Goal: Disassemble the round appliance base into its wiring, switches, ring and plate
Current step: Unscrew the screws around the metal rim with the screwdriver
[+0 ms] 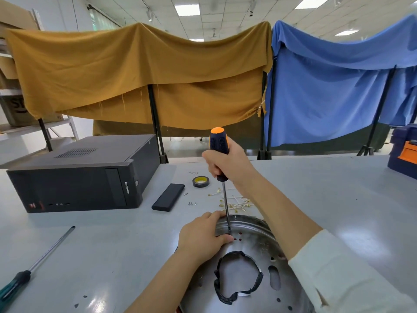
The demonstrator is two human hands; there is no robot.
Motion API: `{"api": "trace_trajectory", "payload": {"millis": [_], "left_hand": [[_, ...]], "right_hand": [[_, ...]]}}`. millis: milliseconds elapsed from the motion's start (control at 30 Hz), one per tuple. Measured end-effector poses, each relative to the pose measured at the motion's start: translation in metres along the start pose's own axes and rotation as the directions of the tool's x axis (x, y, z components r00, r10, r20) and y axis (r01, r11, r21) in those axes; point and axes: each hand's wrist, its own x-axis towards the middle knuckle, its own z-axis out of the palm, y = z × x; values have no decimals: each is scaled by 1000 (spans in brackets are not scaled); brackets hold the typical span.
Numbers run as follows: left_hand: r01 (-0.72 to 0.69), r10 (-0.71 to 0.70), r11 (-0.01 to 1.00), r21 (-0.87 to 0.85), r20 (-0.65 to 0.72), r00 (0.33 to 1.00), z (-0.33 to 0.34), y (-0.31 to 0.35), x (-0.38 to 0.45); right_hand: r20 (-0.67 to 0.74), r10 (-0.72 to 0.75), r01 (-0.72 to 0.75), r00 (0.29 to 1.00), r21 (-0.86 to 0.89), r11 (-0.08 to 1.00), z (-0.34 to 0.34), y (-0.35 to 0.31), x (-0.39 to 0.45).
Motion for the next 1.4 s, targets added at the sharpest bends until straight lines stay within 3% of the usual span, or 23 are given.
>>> {"api": "trace_trajectory", "payload": {"millis": [100, 300, 367, 433, 467, 533, 600, 700, 767, 900, 1000, 1067, 1133, 1200, 1300, 1400], "left_hand": [[5, -5, 1000, -9, 5, 1000, 0, -1, 0], [-3, 4, 1000, -8, 8, 1000, -1, 0, 0], [-4, 4, 1000, -2, 5, 1000, -1, -1, 0], [-6, 6, 1000, -3, 5, 1000, -2, -1, 0], [-5, 5, 1000, -4, 6, 1000, -2, -1, 0], [-6, 6, 1000, -4, 7, 1000, -1, -1, 0], [-4, 4, 1000, -5, 6, 1000, -1, -1, 0], [4, -4, 1000, -8, 4, 1000, -1, 0, 1], [4, -4, 1000, -6, 4, 1000, 0, 0, 1], [2, -2, 1000, -2, 1, 1000, -1, 0, 0], [-1, 1, 1000, -5, 9, 1000, -2, 0, 0], [-3, 3, 1000, -4, 7, 1000, -2, 1, -1], [-5, 5, 1000, -2, 8, 1000, -2, 0, -1], [-1, 1, 1000, -7, 9, 1000, -1, 0, -1], [1, -1, 1000, -10, 3, 1000, -1, 0, 0], [-3, 3, 1000, -10, 1, 1000, -2, 2, -1]], "right_hand": [[-187, -60, 10, 981, -258, 966, 8, 1, -7], [-337, -141, 103, 931, -127, 987, 13, 9, -4], [-273, -96, 104, 957, 16, 994, 5, 9, -1], [-77, -48, 65, 996, 231, 971, -8, 9, 3], [-21, -38, 42, 999, 256, 966, -14, 7, 4], [-75, -20, 28, 997, 106, 994, -19, 7, 3], [-258, -31, 7, 966, -92, 996, -17, 8, 1], [-407, -86, 30, 909, -142, 989, -9, 9, 0], [-353, -68, 46, 933, -70, 997, -4, 9, 1], [-320, -103, 75, 942, -100, 992, -3, 8, 2], [-37, -5, 12, 999, 181, 983, -18, 7, 8], [67, 10, -19, 998, 136, 991, -22, 6, 8], [-20, 34, -36, 999, -80, 996, -18, 6, 4], [-228, -49, -3, 972, -218, 976, -8, 10, -1], [-457, -131, 103, 880, -86, 991, 3, 16, -6], [-446, -164, 148, 880, -71, 986, 9, 18, -6]]}}
